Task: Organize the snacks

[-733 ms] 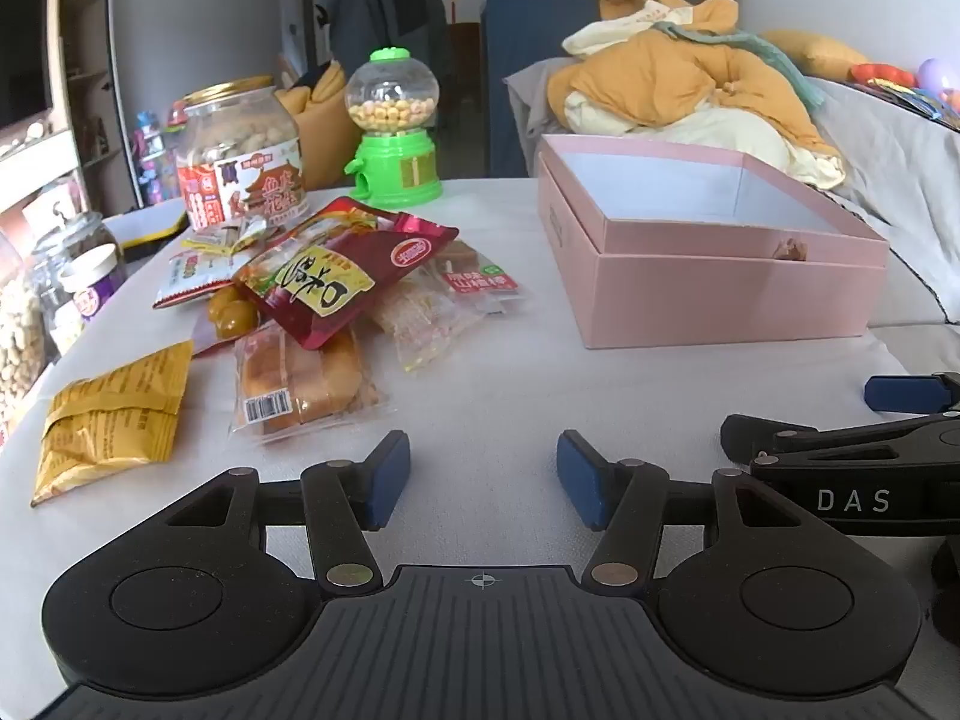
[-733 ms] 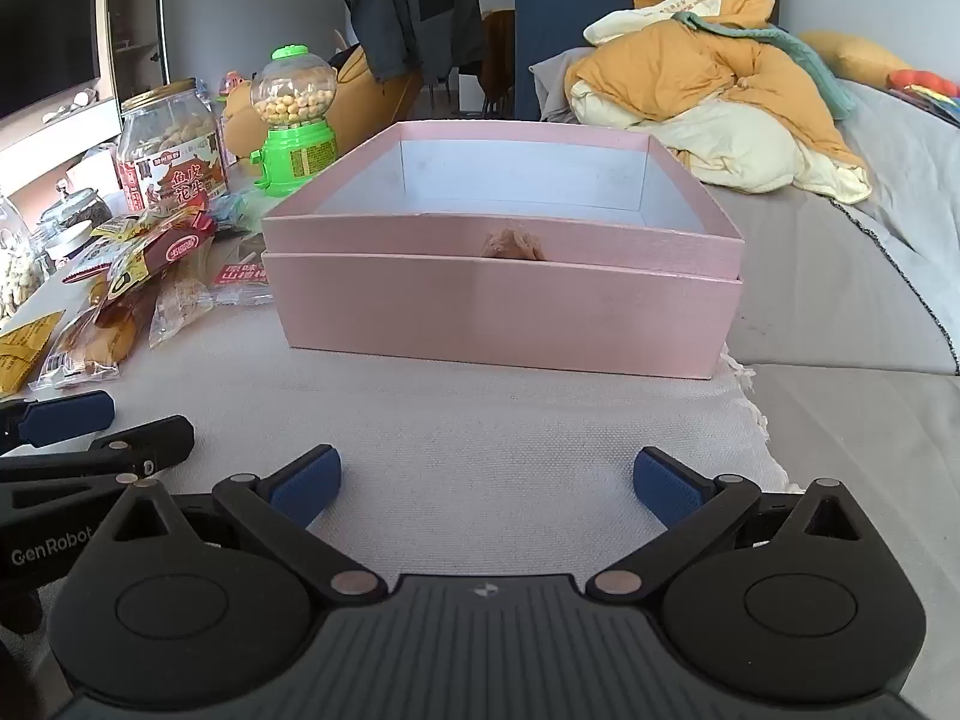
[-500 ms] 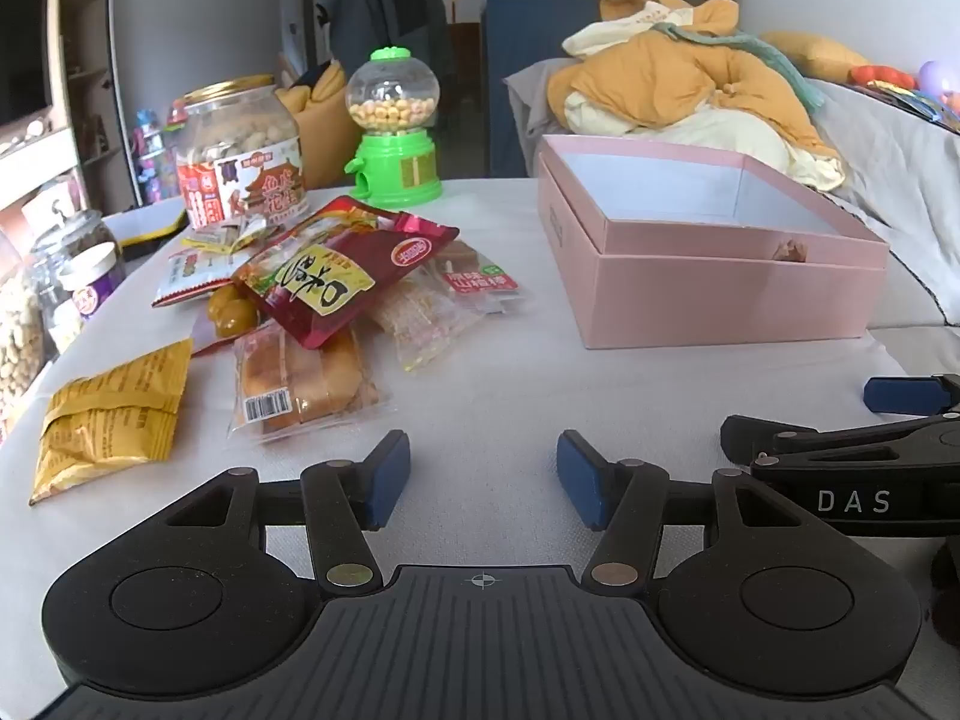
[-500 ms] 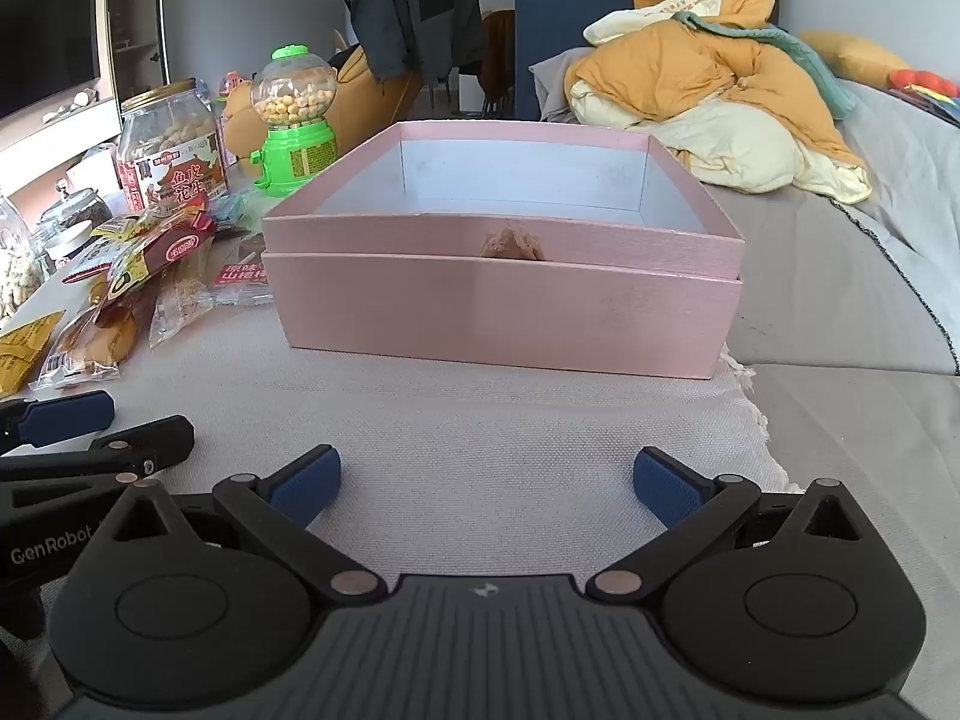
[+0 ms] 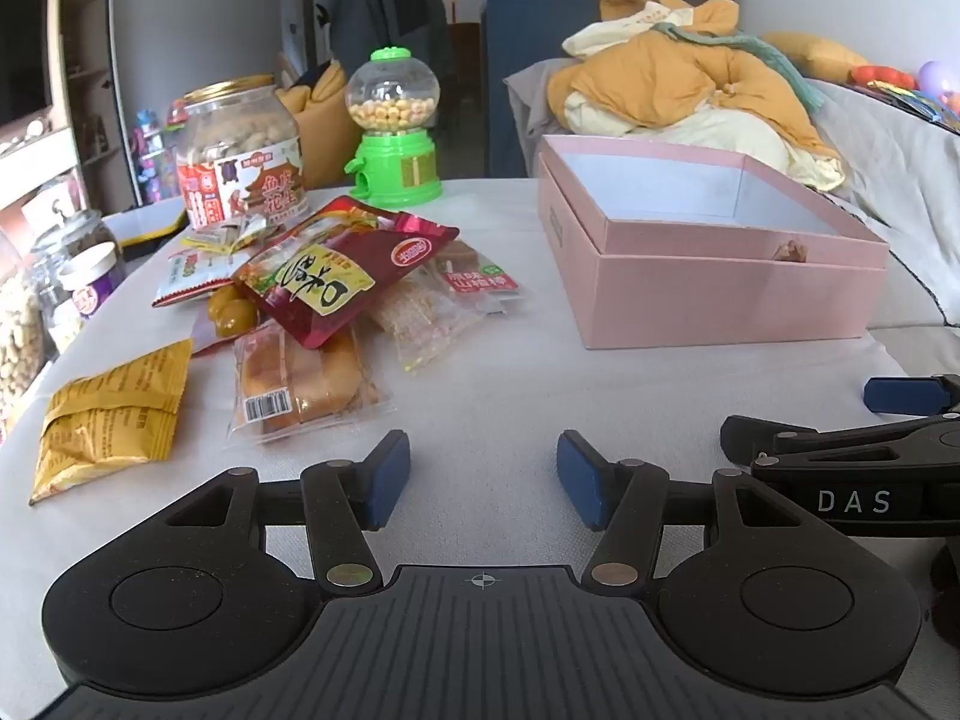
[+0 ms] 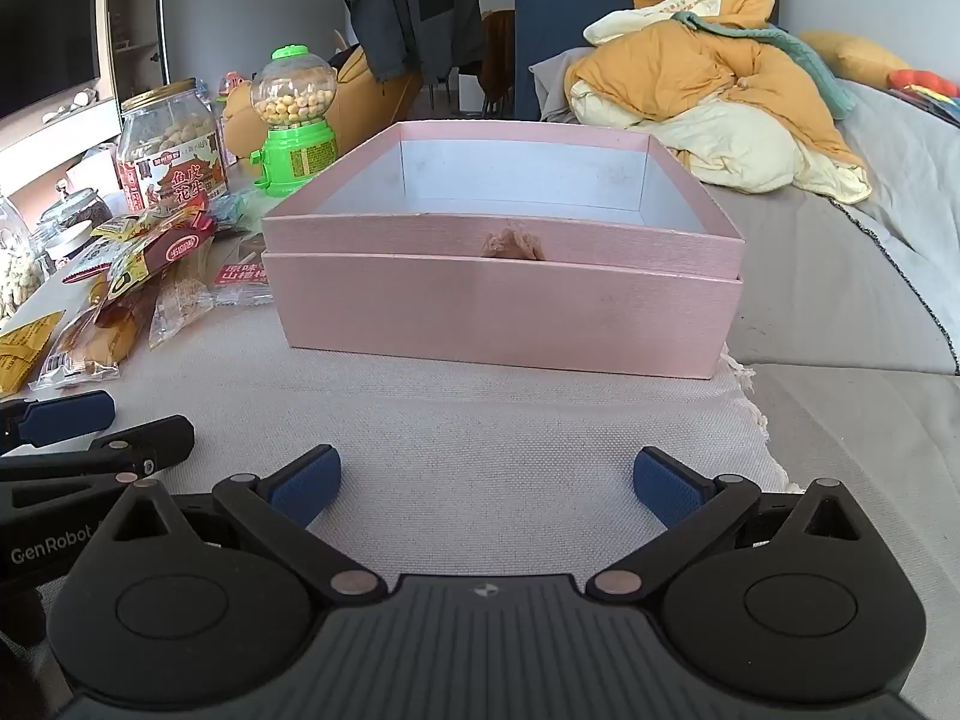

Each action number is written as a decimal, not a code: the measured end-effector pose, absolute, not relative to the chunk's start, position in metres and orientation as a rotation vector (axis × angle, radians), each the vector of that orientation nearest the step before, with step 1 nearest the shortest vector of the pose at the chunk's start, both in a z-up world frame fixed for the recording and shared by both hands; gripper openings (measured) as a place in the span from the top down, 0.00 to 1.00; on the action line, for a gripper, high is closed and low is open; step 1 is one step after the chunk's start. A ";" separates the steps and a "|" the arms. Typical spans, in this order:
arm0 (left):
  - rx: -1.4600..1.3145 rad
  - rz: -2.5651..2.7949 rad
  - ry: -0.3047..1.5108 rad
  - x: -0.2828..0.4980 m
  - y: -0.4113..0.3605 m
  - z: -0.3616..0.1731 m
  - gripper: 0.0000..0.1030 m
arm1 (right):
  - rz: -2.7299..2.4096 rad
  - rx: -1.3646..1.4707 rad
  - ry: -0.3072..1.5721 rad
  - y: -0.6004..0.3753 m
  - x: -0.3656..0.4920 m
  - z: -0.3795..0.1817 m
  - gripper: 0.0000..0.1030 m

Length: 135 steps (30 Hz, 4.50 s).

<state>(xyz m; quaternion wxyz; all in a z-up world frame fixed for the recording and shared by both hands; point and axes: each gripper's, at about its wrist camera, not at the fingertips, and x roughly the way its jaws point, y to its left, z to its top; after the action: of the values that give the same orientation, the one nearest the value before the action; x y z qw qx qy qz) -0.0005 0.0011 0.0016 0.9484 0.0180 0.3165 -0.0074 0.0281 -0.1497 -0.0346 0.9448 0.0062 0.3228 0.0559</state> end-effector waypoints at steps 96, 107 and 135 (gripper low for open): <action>-0.044 -0.078 0.557 0.010 0.112 0.061 0.44 | 0.162 -0.020 0.837 -0.152 0.048 -0.023 0.00; -0.331 -0.046 0.723 0.049 0.246 0.017 0.47 | 0.121 -0.008 0.841 -0.143 0.055 -0.022 0.00; 0.057 -0.042 0.751 0.002 0.168 0.022 0.34 | 0.475 -0.185 0.896 -0.007 0.068 0.015 0.38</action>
<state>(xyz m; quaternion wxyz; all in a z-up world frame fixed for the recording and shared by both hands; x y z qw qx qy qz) 0.0017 0.1677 0.0217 0.9297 0.0277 0.3666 -0.0205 0.0682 -0.0072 0.0145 0.8701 -0.0883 0.4283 0.2272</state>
